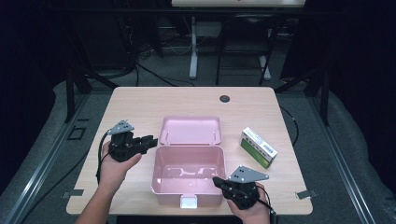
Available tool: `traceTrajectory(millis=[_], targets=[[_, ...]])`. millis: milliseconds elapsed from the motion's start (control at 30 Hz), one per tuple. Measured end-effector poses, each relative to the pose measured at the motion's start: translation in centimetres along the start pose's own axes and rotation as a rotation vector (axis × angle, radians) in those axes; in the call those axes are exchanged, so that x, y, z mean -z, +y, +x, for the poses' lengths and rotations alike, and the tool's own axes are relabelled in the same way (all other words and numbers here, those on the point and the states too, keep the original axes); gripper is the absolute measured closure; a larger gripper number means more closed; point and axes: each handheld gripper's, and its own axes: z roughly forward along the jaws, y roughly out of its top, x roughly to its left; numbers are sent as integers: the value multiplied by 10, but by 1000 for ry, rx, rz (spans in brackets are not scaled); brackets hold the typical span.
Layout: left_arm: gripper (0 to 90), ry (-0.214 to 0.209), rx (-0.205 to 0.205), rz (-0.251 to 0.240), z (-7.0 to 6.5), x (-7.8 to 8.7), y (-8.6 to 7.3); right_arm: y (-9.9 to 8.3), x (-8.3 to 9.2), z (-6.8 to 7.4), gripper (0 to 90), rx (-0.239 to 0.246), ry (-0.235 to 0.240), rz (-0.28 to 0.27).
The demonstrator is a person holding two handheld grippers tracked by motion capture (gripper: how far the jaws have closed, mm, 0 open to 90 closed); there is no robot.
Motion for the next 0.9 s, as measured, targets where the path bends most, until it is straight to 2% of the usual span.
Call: traceTrajectory(millis=[33,300,433,500,533,600,667,767,900], targets=[[679,-5,4,-4,0,0,-2,0,0,0,900,-9,16,-1],[642,-6,20,-5,2,-1,-15,1,-1,-1,900,-10,12,1],[577,-5,23,-16,3,1,-20,1,0,0,888,-10,16,2],[547,-5,34,-18,4,4,-23,1,0,0,852,-2,20,0],[529,-10,35,-17,4,4,-25,1,-1,2,796,15,21,-5],[526,-9,35,-5,4,7,-27,1,0,3,775,17,25,-10],[514,-10,36,-8,4,10,-29,3,2,4,705,17,24,-24],[481,-7,21,-7,3,16,-31,12,9,3,592,5,29,-41],[452,-13,4,5,2,19,-30,22,16,0,528,17,13,-53]])
